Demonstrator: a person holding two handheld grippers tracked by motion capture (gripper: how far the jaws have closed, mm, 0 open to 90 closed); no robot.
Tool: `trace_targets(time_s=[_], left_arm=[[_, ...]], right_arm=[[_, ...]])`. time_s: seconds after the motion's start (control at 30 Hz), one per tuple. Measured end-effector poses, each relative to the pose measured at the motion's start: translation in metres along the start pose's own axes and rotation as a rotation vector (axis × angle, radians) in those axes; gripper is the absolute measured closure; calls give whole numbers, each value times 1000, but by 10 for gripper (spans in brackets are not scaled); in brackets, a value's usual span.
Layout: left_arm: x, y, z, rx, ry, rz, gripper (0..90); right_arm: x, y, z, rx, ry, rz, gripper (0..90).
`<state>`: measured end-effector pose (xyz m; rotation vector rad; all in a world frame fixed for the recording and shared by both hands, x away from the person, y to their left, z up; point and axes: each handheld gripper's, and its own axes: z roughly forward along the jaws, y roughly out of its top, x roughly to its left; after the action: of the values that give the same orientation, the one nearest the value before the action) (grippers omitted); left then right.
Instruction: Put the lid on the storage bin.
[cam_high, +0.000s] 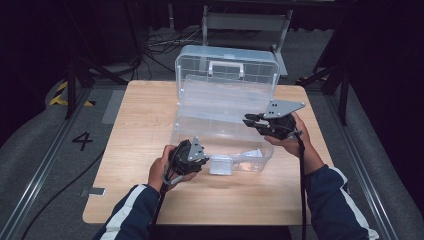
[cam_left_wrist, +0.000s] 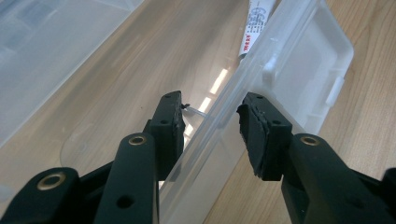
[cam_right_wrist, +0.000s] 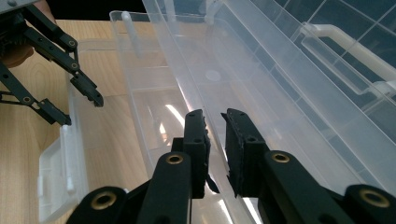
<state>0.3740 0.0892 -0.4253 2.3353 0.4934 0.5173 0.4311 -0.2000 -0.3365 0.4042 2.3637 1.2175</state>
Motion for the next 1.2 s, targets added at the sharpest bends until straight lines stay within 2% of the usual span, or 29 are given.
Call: trace_targets(time_s=[0.33, 0.5, 1.2], left_arm=[[3, -4, -3, -19, -26, -21, 614], [1, -2, -4, -8, -42, -19, 626], [1, -3, -6, -6, -55, -7, 644]], right_arm=[[4, -3, -1, -17, 5, 8, 790], [6, -4, -3, -8, 20, -7, 790], [14, -5, -5, 47, 53, -71, 798]])
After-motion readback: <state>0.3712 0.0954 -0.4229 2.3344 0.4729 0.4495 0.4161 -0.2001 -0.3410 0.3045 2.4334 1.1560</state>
